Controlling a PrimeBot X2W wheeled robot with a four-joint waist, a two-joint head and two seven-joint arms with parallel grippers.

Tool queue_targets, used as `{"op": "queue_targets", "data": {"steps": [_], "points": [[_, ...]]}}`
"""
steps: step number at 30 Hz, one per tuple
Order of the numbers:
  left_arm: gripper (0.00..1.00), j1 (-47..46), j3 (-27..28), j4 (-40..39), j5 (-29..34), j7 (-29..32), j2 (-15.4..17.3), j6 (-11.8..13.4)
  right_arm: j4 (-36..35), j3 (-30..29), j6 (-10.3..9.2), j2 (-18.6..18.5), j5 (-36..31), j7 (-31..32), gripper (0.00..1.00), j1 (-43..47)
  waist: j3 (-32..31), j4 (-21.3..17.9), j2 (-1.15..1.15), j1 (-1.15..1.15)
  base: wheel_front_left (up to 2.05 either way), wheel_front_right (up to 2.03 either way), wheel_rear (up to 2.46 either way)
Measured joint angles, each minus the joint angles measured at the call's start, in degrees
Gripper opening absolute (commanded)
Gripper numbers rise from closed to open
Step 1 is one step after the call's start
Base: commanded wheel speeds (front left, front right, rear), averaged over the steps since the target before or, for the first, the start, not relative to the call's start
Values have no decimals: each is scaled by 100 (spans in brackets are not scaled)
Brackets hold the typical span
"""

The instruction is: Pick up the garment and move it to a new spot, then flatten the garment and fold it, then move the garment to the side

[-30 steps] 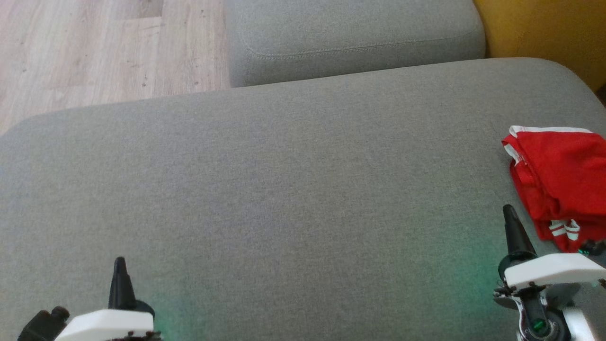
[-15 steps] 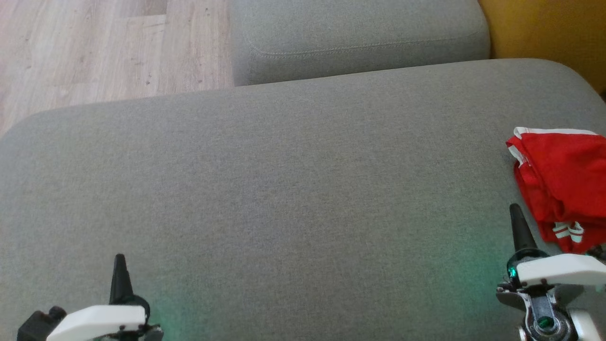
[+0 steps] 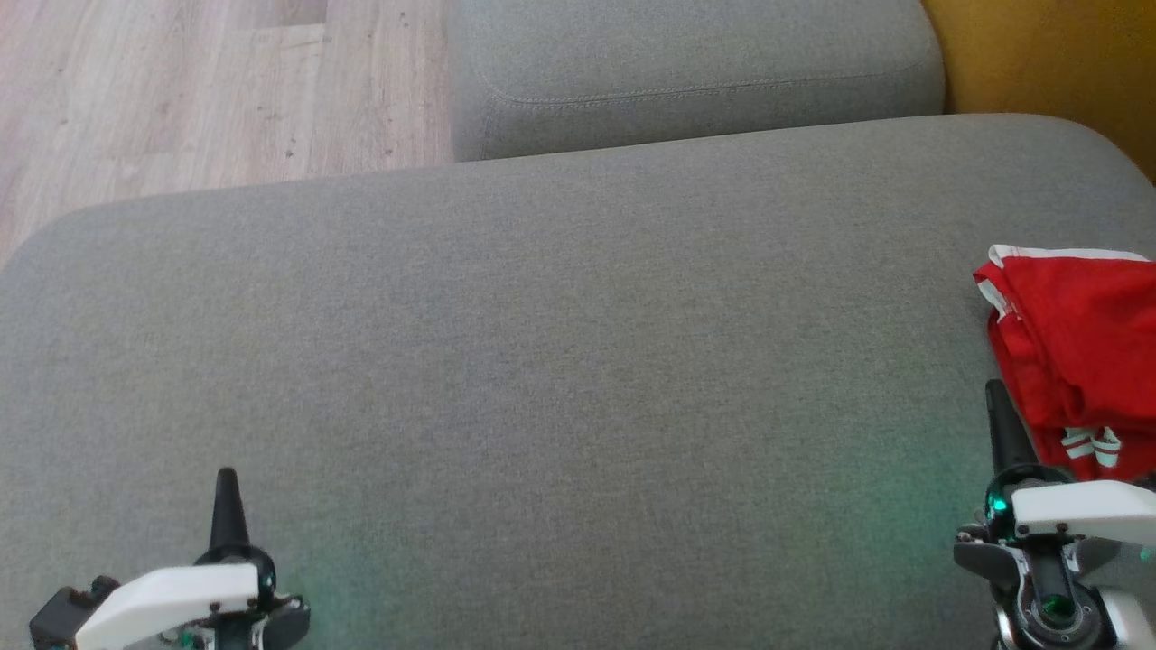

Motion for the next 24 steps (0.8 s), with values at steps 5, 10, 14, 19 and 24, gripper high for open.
{"op": "queue_targets", "data": {"steps": [5, 10, 14, 19, 24], "points": [[0, -72, 30, -26, -277, 90, -27, -2, -1, -52, 0, 13, 321, 22, 0, 0, 4, 22, 0, 0, 0, 0, 0], [0, -78, 103, -27, -615, 192, -44, -9, -2, -130, 0, 42, 694, 54, 0, 0, 9, 47, 0, 0, 0, 0, 0], [0, -123, 145, -31, -845, 248, -57, -49, -3, -170, 0, 57, 943, 73, 0, -1, 12, 64, 0, 0, 0, 0, 0], [0, -194, 176, -52, -1138, 322, -71, -57, -4, -209, 0, 105, 1257, 79, 0, -1, 17, 86, 0, 0, 0, 0, 0], [0, -206, 197, -53, -1414, 402, -86, -59, -8, -275, 0, 145, 1568, 126, 0, -1, 21, 108, 0, 0, 0, 0, 0]]}}
